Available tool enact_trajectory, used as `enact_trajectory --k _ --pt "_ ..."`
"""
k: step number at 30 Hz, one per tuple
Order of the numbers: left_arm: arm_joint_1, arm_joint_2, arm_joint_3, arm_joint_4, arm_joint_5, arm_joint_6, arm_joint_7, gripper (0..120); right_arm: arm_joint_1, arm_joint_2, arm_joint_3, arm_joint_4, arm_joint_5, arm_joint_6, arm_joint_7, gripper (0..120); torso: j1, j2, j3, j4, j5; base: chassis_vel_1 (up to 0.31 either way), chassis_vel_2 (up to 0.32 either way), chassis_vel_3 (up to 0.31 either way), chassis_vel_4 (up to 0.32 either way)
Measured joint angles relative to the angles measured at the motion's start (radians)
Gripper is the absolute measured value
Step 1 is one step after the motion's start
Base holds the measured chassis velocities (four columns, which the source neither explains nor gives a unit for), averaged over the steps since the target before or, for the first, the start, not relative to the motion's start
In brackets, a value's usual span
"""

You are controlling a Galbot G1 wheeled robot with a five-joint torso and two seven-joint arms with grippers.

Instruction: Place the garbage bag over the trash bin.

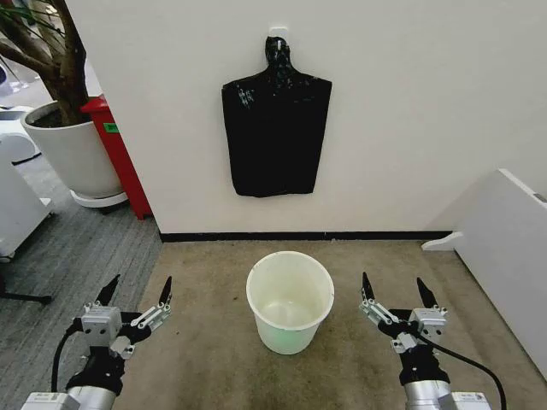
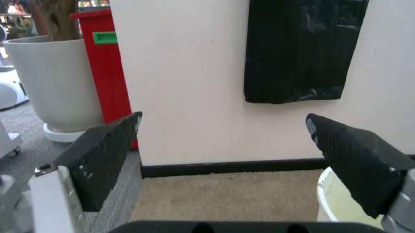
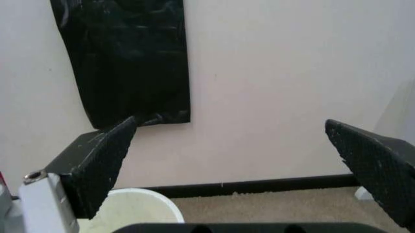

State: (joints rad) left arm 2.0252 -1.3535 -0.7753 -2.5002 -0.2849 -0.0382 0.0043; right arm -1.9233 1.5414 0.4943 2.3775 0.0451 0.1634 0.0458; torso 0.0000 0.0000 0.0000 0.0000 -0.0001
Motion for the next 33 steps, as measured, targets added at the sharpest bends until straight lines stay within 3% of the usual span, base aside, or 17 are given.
enact_trajectory --k 7,16,19,27,33 --pt "-0.001 0.0 0.001 0.0 -0.01 0.003 -0.001 100 0.032 -0.042 0.003 0.003 0.021 -0.042 -0.001 100 0.0 0.0 0.0 0.0001 0.0001 0.0 0.0 0.0 0.0" --pt "-0.012 0.009 0.008 0.0 -0.063 0.032 -0.021 100 0.135 -0.157 0.018 0.018 0.259 -0.209 0.048 100 0.0 0.0 0.0 0.0 0.0002 0.0 0.0 0.0 0.0" --pt "-0.012 0.01 0.008 0.0 -0.064 0.033 -0.022 100 0.172 -0.206 0.014 0.023 0.39 -0.241 0.069 100 0.0 0.0 0.0 -0.0001 0.0002 0.0 0.0 0.0 0.0" --pt "-0.002 0.075 -0.002 0.0 -0.1 0.06 -0.073 100 0.374 -0.351 -0.038 -0.039 0.816 -0.173 0.112 100 0.0 0.0 0.0 -0.0002 0.0 0.0 0.0 0.0 0.0" --pt "0.016 0.113 -0.018 0.0 -0.122 0.074 -0.098 100 0.615 -0.367 -0.161 -0.176 0.969 -0.181 0.19 100 0.0 0.0 0.0 -0.0001 0.0002 0.0 0.0 0.0 0.0"
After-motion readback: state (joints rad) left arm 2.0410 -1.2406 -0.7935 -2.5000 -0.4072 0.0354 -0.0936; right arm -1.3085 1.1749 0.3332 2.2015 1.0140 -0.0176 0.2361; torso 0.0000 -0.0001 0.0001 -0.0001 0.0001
